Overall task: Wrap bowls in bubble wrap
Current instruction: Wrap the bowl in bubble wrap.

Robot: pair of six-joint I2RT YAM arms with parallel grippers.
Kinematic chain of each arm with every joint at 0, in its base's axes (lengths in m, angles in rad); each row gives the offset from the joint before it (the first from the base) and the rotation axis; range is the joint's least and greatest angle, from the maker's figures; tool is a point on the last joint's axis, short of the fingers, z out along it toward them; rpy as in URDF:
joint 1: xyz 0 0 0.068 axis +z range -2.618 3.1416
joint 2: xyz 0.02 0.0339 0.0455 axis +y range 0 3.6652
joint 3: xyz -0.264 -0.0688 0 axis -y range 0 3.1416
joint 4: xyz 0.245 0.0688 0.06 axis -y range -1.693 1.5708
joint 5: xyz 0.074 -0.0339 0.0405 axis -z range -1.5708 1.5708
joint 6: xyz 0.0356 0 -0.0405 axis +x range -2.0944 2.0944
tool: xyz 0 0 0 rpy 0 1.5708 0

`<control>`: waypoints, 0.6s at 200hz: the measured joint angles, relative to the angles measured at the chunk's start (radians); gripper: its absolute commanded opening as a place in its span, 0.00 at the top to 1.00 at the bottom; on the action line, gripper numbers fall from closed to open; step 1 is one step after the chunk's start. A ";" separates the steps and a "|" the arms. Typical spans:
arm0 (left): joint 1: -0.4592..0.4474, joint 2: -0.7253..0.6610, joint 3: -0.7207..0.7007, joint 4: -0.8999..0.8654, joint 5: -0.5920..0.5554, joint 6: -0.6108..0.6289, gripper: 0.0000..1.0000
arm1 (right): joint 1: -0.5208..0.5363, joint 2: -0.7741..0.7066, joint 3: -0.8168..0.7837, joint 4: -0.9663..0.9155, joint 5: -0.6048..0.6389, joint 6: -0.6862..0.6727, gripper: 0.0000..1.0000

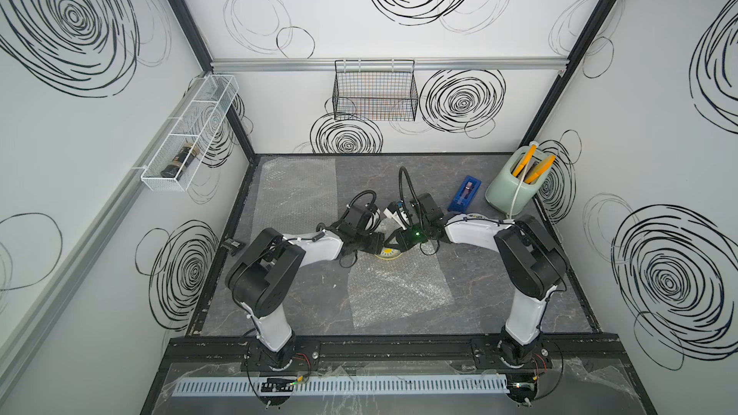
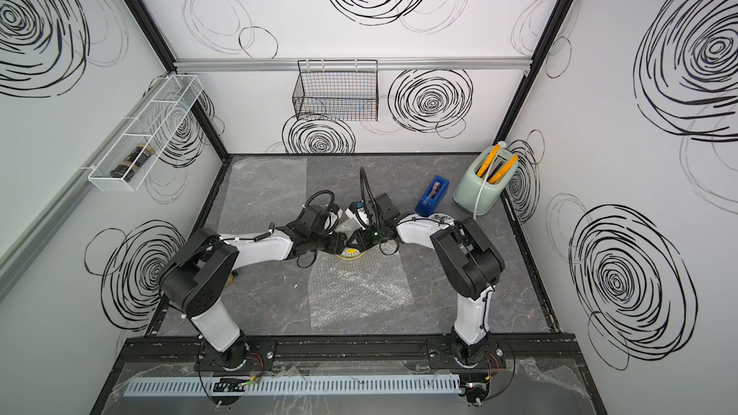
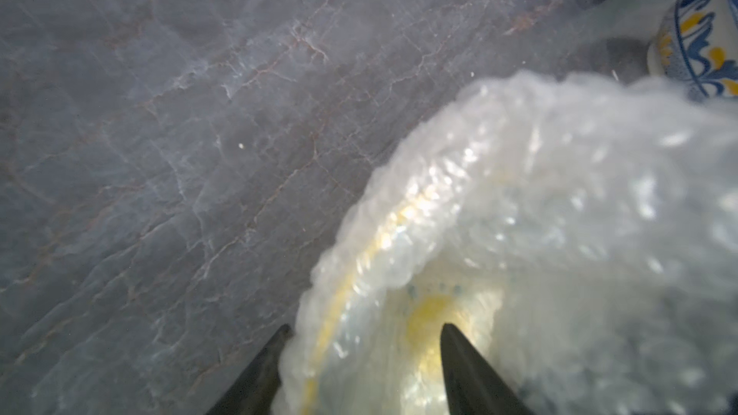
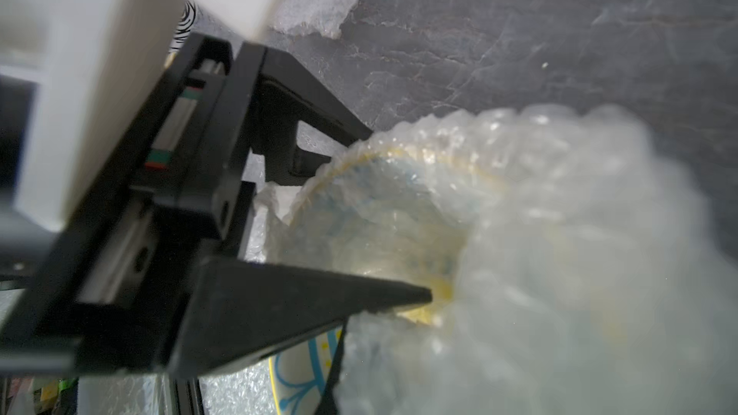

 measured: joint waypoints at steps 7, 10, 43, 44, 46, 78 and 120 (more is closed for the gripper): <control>0.003 -0.011 -0.014 0.006 0.005 -0.018 0.29 | 0.000 0.002 0.000 -0.004 0.000 -0.006 1.00; 0.005 -0.015 -0.020 0.008 0.008 -0.026 0.28 | 0.000 0.002 0.000 -0.005 0.000 -0.006 1.00; 0.026 -0.080 -0.076 0.021 0.034 -0.101 0.19 | 0.000 0.002 0.000 -0.009 0.003 -0.028 1.00; 0.026 -0.084 -0.078 0.022 0.036 -0.103 0.19 | 0.000 0.002 -0.001 -0.009 0.003 -0.029 1.00; 0.028 -0.089 -0.081 0.024 0.037 -0.106 0.18 | 0.000 0.002 -0.001 -0.009 0.003 -0.030 1.00; 0.052 -0.158 -0.122 0.105 0.121 -0.177 0.13 | -0.001 0.002 -0.001 -0.008 0.009 -0.043 1.00; 0.058 -0.147 -0.128 0.207 0.199 -0.223 0.13 | -0.001 0.002 -0.016 -0.004 0.008 -0.059 0.99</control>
